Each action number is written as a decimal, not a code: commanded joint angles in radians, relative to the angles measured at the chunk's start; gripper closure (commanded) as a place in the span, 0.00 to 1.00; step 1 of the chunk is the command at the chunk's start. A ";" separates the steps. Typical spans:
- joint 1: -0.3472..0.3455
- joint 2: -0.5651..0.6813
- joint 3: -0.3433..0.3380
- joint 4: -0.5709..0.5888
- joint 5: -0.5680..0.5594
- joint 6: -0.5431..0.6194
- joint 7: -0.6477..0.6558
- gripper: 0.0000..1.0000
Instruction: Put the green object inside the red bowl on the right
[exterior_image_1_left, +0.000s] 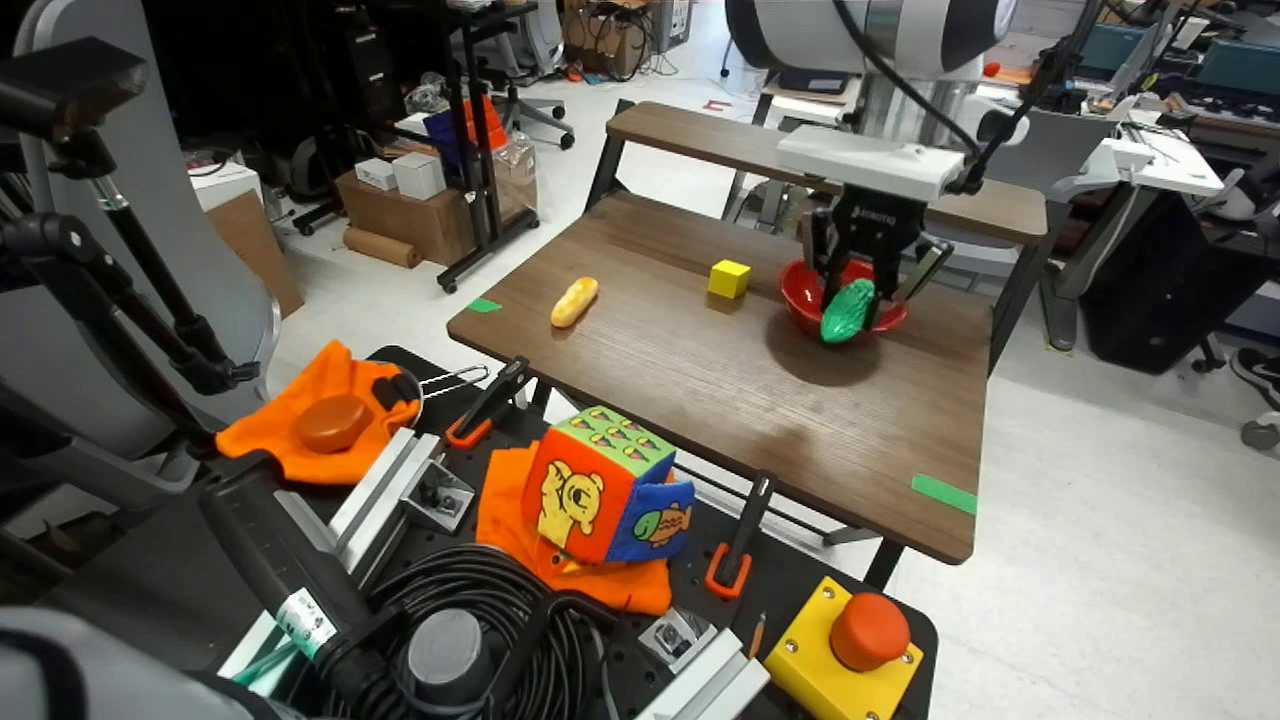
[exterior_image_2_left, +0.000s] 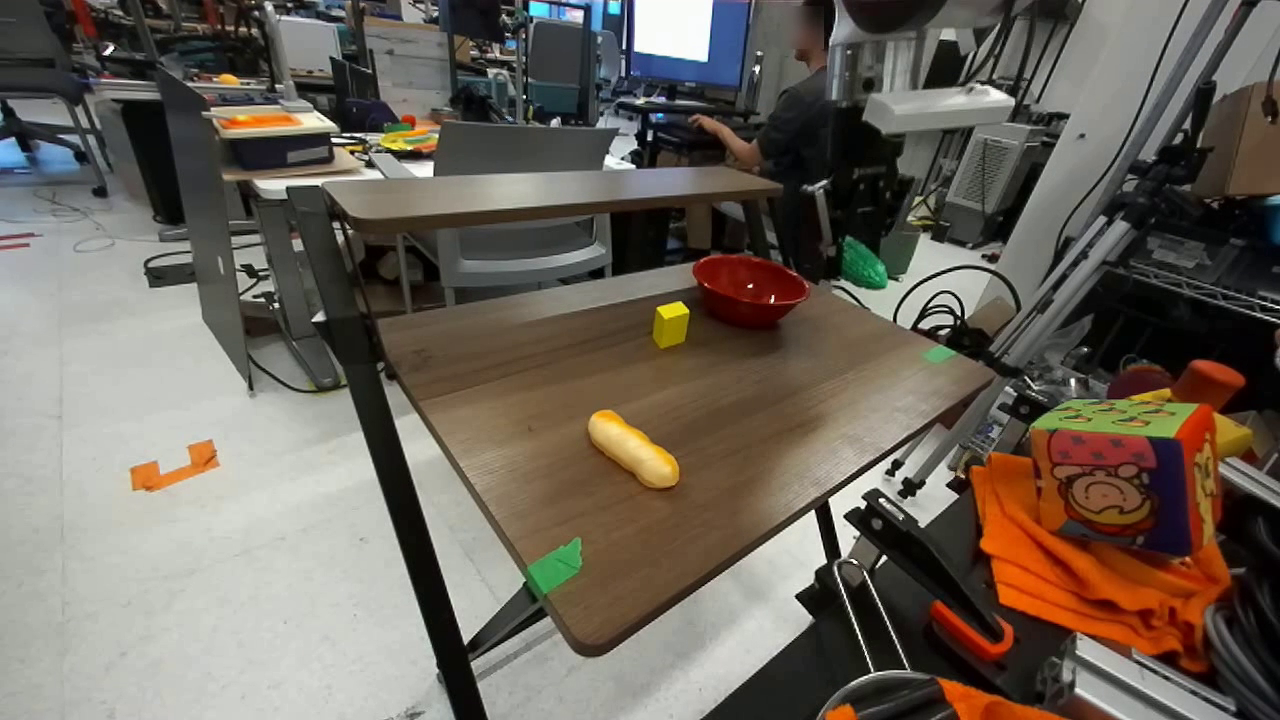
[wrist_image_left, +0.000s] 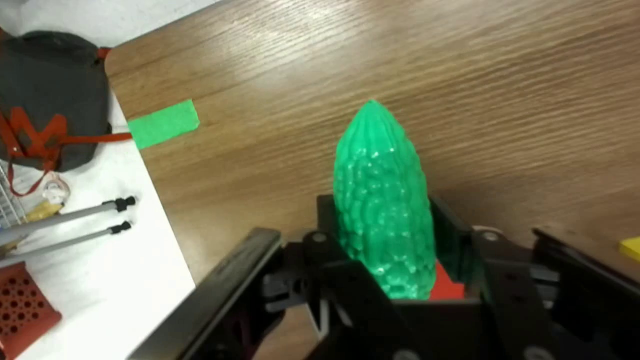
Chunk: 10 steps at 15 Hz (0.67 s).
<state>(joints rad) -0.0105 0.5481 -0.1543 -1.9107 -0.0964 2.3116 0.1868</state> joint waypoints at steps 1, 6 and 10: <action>0.003 -0.071 0.026 0.010 -0.031 0.003 -0.049 0.77; 0.021 -0.035 0.039 0.106 -0.103 0.021 -0.050 0.77; 0.048 0.038 0.031 0.205 -0.164 0.016 -0.025 0.77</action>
<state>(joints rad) 0.0183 0.5166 -0.1136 -1.7933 -0.2209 2.3196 0.1484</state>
